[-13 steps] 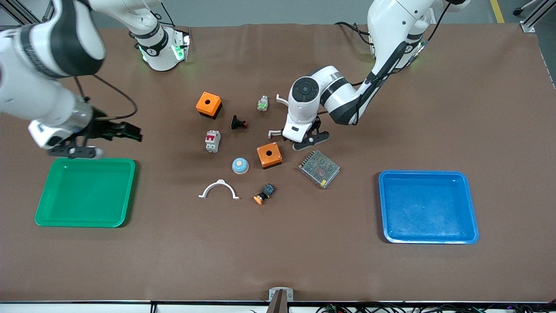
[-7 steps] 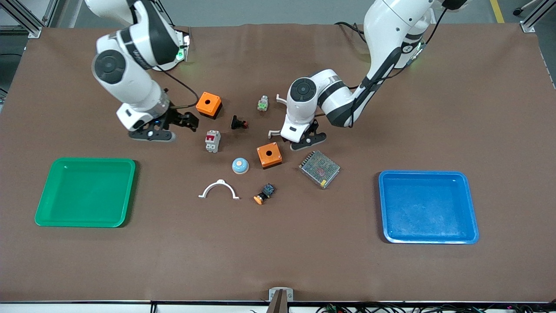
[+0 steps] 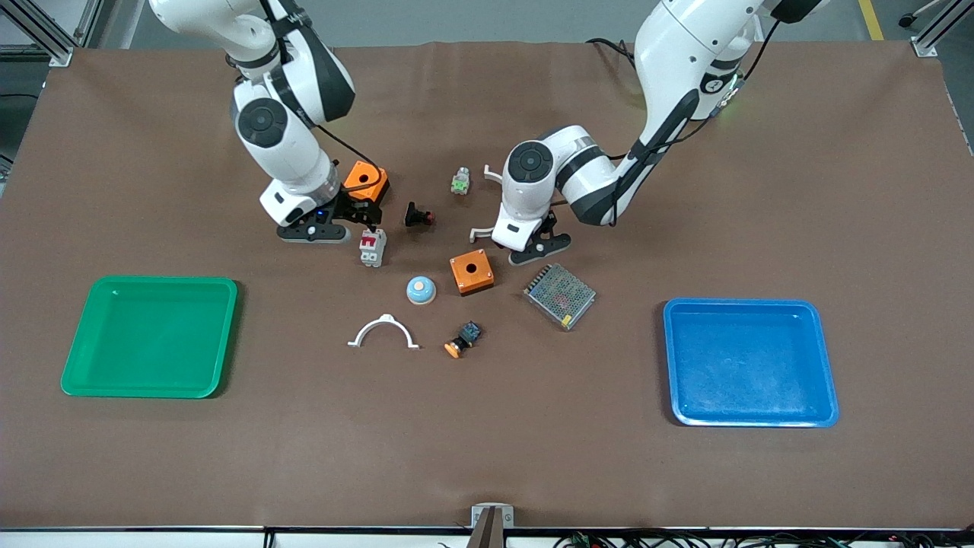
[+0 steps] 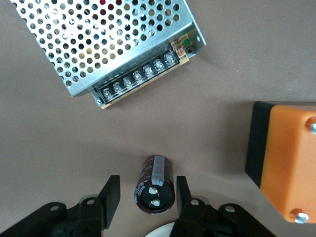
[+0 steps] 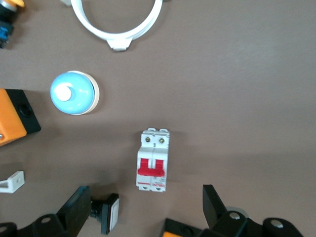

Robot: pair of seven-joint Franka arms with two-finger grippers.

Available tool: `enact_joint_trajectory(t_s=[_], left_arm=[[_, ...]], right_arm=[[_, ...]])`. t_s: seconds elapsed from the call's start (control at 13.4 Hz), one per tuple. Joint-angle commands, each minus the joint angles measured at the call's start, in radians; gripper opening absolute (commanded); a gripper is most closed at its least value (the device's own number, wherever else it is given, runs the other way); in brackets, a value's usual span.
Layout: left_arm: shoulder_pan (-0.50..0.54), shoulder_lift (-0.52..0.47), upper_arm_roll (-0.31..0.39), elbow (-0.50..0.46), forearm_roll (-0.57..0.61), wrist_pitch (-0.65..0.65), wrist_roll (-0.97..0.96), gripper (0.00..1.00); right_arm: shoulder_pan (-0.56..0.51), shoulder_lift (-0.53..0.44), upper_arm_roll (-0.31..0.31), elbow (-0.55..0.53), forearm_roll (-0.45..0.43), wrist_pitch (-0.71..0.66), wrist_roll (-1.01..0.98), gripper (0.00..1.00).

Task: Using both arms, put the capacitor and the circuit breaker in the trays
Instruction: 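Grasp the capacitor with the left gripper while the right gripper grasps the breaker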

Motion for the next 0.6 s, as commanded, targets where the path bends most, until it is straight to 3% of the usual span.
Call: enact_joint_trajectory(t_s=[0.0,0.15,0.52], left_arm=[[-0.007,0.014,0.002,0.003,0.024,0.019,-0.036,0.33],[-0.004,0.006,0.002,0.004,0.025,0.017,-0.031,0.02],[0.078,-0.159,0.002,0.025,0.024,-0.129,0.041,0.00]], right_arm=[[0.060,0.086,-0.013,-0.020,-0.020,0.100,0.074,1.00],[0.074,0.134,-0.014,-0.018,-0.020,0.146,0.079,1.00],[0.073,0.195,-0.017,-0.014,-0.034,0.170,0.079,1.00]])
